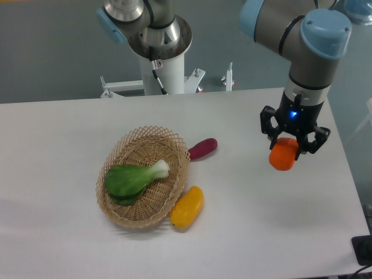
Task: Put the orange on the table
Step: 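Carry the held orange with the gripper toward the yellow mango, lowering it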
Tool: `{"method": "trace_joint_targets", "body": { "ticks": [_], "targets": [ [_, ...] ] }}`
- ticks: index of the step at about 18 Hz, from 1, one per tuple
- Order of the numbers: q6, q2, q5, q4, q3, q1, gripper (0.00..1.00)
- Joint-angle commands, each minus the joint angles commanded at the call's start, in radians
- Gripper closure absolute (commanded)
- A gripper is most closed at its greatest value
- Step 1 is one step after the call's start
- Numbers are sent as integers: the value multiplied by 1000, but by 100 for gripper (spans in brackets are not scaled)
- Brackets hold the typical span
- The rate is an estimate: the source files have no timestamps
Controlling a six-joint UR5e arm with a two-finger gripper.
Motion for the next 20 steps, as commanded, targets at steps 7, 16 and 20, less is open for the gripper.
{"method": "trace_joint_targets", "body": {
  "ticks": [7, 16, 20],
  "targets": [
    [-9, 0, 2, 2, -11, -3, 45],
    [-162, -2, 14, 199, -131, -37, 45],
    [-190, -9, 46, 345, -236, -43, 45]
  ]
}}
